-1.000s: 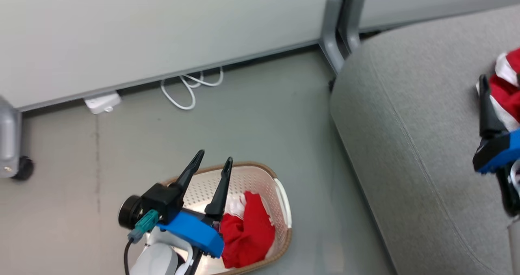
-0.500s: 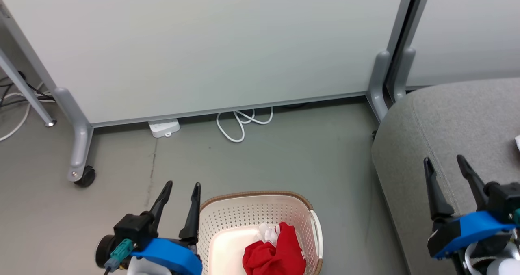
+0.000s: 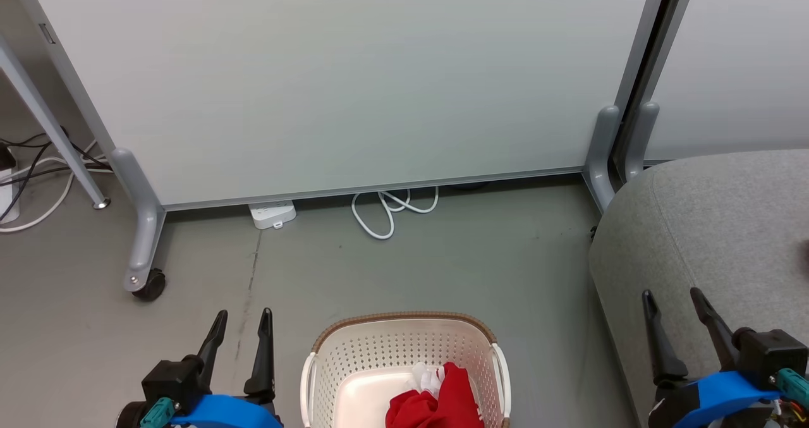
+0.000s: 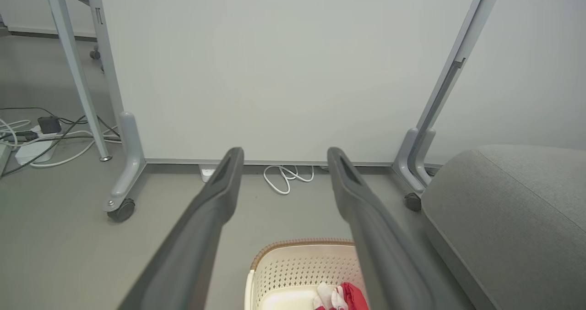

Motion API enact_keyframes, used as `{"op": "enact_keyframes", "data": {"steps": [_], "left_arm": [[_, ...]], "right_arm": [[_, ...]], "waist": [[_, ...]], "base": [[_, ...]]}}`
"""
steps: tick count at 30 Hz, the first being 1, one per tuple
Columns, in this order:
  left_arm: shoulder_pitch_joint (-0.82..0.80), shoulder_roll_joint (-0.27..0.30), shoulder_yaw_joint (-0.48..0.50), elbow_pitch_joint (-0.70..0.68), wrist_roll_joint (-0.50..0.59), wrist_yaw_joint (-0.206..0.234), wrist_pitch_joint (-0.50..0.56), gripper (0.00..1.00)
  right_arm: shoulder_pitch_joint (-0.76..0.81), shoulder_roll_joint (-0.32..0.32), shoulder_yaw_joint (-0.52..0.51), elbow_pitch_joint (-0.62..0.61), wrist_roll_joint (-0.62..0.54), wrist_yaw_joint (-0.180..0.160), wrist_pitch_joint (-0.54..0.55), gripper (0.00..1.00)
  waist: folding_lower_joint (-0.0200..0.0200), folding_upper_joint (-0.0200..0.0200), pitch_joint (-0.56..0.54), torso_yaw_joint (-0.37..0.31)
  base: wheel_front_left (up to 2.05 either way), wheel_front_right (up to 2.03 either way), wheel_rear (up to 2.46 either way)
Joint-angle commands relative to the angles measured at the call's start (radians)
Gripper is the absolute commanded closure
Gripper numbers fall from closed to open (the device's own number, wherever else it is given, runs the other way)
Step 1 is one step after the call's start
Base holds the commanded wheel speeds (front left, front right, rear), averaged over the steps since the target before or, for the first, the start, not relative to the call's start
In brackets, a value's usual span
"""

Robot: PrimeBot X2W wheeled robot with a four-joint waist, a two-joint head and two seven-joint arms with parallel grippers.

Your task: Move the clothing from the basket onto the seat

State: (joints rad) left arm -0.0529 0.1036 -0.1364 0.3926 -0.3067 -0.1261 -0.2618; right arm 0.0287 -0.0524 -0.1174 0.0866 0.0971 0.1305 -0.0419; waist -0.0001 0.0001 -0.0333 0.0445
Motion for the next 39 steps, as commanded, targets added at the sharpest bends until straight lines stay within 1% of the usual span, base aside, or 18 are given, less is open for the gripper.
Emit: {"op": "enact_keyframes", "data": {"steps": [1,15,24,27,31,32,39], "left_arm": [[0.010,-0.002,0.012,0.003,0.006,-0.007,-0.005,0.00],[0.003,-0.011,0.010,0.010,0.006,-0.005,-0.005,0.00],[-0.020,0.000,-0.011,0.020,-0.001,-0.005,-0.005,0.00],[-0.051,0.003,-0.023,0.018,-0.001,-0.005,-0.005,0.00],[-0.117,0.003,-0.044,0.022,0.001,-0.006,-0.005,0.00],[-0.117,0.003,-0.044,0.022,0.001,-0.006,-0.005,0.00],[-0.249,0.018,-0.109,0.067,-0.008,-0.006,-0.005,0.00]], "right_arm": [[0.013,0.002,0.003,0.009,0.010,0.000,-0.006,0.00],[0.001,0.003,0.021,0.034,0.025,0.000,-0.011,0.00],[-0.032,0.003,0.051,0.042,0.034,0.000,-0.018,0.00],[-0.063,0.003,0.064,0.029,0.027,0.000,-0.018,0.00],[-0.133,0.002,0.077,0.001,0.013,0.000,-0.018,0.00],[-0.133,0.002,0.077,0.001,0.013,0.000,-0.018,0.00],[-0.265,0.003,0.105,-0.031,-0.003,0.000,-0.026,0.00]], "waist": [[0.0001,-0.0001,-0.004,0.000],[0.0001,-0.0001,0.001,-0.002],[0.0001,-0.0001,0.040,-0.028],[0.0001,-0.0001,0.090,-0.040],[0.0001,-0.0001,0.194,-0.057],[0.0001,-0.0001,0.194,-0.057],[0.0001,-0.0001,0.403,-0.101]], "base": [[0.00,0.00,0.00],[0.00,0.00,0.00],[0.00,0.00,0.00],[0.00,0.00,0.00],[0.00,0.00,0.00],[0.00,0.00,0.00],[0.00,0.00,0.00]]}}
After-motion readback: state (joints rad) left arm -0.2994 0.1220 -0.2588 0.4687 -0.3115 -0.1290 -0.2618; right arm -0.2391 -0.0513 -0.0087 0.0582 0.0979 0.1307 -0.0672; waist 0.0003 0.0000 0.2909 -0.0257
